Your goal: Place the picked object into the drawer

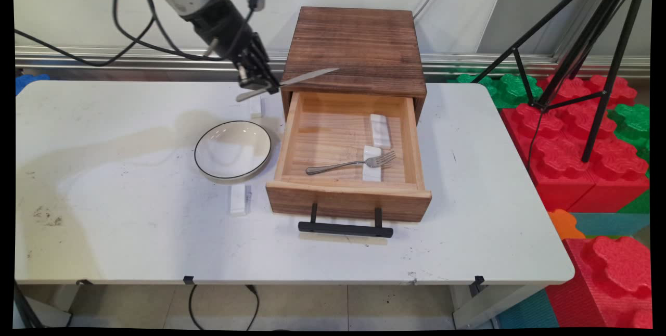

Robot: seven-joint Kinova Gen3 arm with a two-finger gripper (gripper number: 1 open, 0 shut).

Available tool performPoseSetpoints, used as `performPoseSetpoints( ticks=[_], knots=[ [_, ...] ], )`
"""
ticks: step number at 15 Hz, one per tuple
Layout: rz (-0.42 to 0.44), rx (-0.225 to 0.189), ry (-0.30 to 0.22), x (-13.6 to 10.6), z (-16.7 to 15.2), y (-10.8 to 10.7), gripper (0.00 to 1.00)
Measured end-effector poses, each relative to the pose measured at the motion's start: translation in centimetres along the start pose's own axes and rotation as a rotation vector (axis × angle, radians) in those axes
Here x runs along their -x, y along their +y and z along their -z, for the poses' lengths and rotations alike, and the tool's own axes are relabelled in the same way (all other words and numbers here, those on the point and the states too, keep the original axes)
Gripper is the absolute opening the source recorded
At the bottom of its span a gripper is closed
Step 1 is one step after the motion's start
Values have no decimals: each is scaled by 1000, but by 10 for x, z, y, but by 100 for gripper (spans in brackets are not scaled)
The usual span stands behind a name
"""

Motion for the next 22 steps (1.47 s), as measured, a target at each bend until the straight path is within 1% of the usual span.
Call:
performPoseSetpoints(
  ticks=[4,9,14,19,22],
  knots=[
    [-2,-4,13,-28,-28,8,0],
    [-7,-4,18,-48,-56,12,0],
    [-23,-11,31,-75,-89,12,0],
    [-24,-11,33,-87,-113,11,0],
    [-18,-9,24,-87,-128,9,0]
  ],
)
